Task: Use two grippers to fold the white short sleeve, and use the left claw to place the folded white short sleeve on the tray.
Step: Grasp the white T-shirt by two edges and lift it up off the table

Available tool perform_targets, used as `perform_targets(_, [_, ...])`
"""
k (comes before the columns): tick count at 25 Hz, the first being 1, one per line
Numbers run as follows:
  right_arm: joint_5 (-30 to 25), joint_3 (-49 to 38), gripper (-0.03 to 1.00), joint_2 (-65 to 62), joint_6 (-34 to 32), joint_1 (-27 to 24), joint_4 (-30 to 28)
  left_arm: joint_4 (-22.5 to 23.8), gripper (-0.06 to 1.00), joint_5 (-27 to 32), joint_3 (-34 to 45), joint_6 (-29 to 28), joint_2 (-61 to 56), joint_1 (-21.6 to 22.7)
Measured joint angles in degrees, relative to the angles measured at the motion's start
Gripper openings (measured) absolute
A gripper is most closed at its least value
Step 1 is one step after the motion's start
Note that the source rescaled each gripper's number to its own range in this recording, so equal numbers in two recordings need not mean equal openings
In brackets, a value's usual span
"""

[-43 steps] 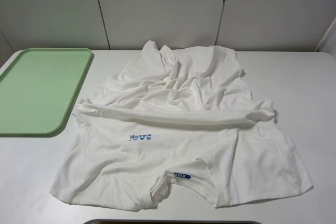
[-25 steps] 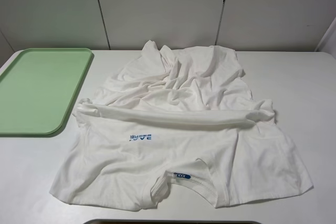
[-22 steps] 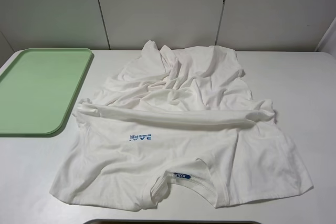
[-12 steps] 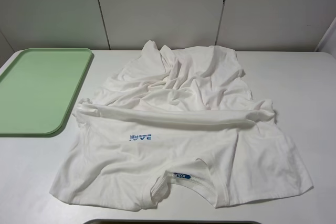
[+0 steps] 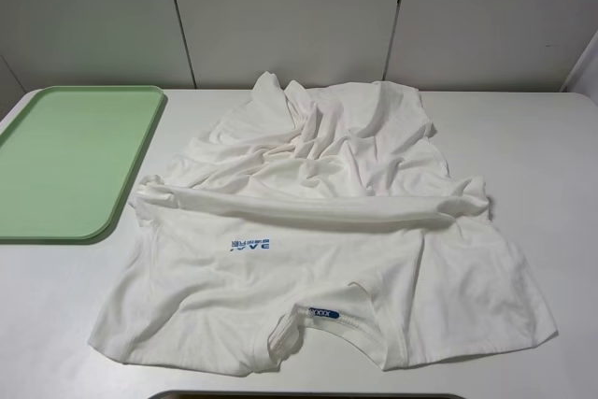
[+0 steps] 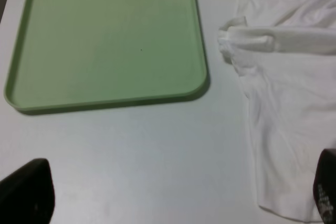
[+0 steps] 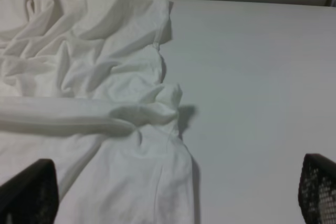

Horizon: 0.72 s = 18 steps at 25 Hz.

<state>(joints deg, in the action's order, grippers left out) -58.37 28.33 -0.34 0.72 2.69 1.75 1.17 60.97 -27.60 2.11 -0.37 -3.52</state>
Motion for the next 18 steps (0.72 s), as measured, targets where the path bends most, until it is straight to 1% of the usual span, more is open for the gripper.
perform_targets(15, [0.0, 0.0, 1.00, 0.0, 0.0, 0.0, 0.0, 0.9, 0.98, 0.0, 0.0, 0.0, 0.0, 0.0])
perform_targets(18, [0.1, 0.0, 1.00, 0.0, 0.0, 0.0, 1.1, 0.9, 0.98, 0.0, 0.0, 0.0, 0.0, 0.0])
